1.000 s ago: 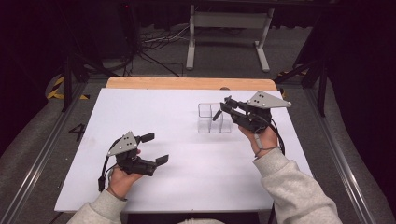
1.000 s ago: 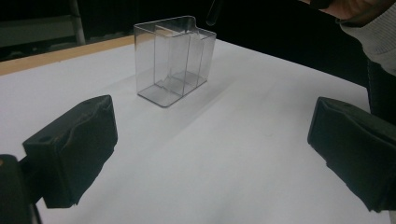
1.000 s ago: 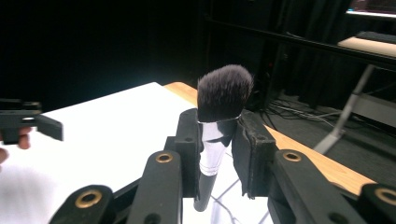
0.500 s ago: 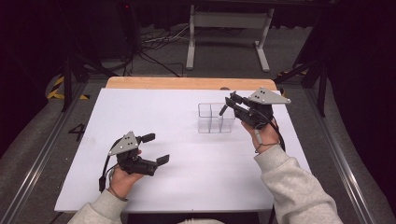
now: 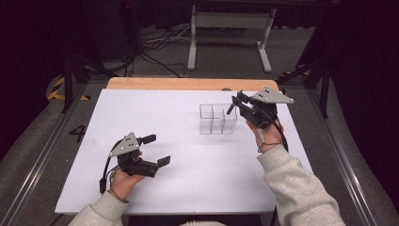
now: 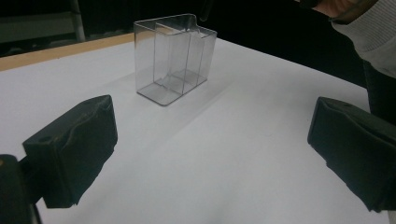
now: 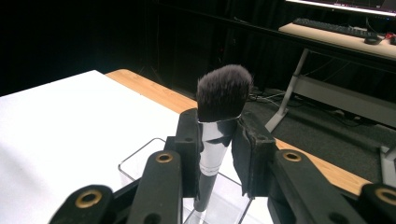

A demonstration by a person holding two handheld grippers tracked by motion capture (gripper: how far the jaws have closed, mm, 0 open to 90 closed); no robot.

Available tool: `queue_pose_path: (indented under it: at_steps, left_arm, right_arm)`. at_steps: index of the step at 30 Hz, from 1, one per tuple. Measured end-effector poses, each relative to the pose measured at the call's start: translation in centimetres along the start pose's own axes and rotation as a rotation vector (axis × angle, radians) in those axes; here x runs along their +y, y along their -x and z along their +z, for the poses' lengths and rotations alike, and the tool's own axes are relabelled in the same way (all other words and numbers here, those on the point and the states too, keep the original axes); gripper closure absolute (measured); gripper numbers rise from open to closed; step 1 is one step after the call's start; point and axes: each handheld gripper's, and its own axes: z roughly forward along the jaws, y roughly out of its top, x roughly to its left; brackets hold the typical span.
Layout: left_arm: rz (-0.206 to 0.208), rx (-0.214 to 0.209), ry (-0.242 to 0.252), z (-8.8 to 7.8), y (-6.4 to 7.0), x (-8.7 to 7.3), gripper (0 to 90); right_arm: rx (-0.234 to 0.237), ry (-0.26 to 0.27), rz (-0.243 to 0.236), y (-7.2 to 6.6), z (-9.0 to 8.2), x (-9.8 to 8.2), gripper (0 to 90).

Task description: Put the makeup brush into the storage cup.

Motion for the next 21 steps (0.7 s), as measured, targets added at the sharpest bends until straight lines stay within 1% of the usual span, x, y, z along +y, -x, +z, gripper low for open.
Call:
queue_pose_path:
  at_steps: [5, 9, 13, 16, 21]
  left_arm:
    - [-0.001, -0.003, 0.003, 0.0, 0.0, 0.0, 2.3]
    - [0.006, -0.016, 0.004, 0.0, 0.1, 0.0, 2.3]
    - [0.012, -0.020, 0.003, 0.0, 0.2, 0.0, 2.1]
    - [0.014, -0.021, -0.002, 0.1, 0.2, 0.0, 2.1]
    - [0.012, -0.021, -0.002, 0.1, 0.1, 0.0, 2.1]
  right_arm:
    - [-0.007, -0.003, 0.004, 0.1, 0.2, -0.1, 72.6]
    - [-0.009, -0.012, 0.006, 0.1, 0.5, -0.3, 72.6]
    - [-0.012, -0.010, 0.006, 0.2, 0.8, -0.6, 72.6]
    - [-0.016, -0.018, 0.016, 0.4, 1.2, -1.1, 72.6]
    - [-0.019, -0.029, 0.019, 0.6, 1.7, -1.7, 72.6]
